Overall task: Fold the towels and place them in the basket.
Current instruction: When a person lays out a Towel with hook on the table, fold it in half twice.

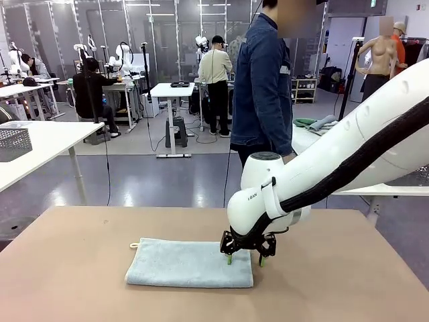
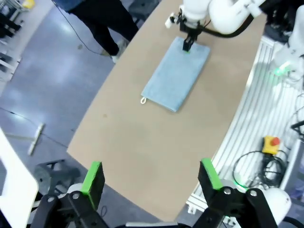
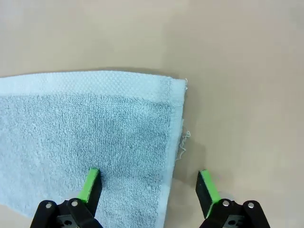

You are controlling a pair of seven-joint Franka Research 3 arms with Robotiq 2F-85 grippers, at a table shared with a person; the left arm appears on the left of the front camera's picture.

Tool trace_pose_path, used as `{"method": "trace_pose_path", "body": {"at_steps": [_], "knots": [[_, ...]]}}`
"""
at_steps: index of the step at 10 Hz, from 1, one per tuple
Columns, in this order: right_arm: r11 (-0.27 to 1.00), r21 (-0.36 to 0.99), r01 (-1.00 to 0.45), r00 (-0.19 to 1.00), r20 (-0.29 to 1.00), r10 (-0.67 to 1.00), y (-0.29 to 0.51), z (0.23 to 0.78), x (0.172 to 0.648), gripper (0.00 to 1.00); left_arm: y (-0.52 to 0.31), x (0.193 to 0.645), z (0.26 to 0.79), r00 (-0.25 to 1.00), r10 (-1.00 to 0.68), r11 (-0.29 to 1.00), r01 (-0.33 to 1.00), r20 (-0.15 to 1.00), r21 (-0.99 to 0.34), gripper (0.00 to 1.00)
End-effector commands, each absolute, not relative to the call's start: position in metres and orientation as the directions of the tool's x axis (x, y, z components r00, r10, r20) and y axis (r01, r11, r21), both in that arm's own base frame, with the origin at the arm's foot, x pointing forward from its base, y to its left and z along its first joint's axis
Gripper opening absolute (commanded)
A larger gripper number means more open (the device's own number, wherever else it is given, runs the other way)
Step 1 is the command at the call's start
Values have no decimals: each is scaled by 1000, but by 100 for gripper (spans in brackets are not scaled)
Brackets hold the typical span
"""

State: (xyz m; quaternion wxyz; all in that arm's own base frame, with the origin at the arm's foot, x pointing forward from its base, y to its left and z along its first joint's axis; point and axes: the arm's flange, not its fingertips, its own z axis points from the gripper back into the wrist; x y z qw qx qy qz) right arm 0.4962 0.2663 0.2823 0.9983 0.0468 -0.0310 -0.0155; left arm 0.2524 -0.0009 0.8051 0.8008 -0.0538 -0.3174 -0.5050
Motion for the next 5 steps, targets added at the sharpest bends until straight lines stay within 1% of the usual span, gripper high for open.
{"method": "trace_pose_path", "body": {"at_steps": [1,2,3,4,5], "knots": [[991,107,82,992,83,-91,279,277,500,100,-1,257,797,298,-773,487,844,560,224,100],[991,102,83,992,83,-91,281,276,501,100,-1,257,797,298,-773,487,844,560,224,100],[991,103,83,992,84,-91,282,277,500,82,-1,257,797,298,-773,487,844,560,224,100],[992,97,84,993,77,-91,282,279,499,40,-1,257,797,298,-773,487,844,560,224,100],[992,93,90,993,73,-97,283,281,499,22,-1,257,797,298,-773,487,844,560,224,100]]}}
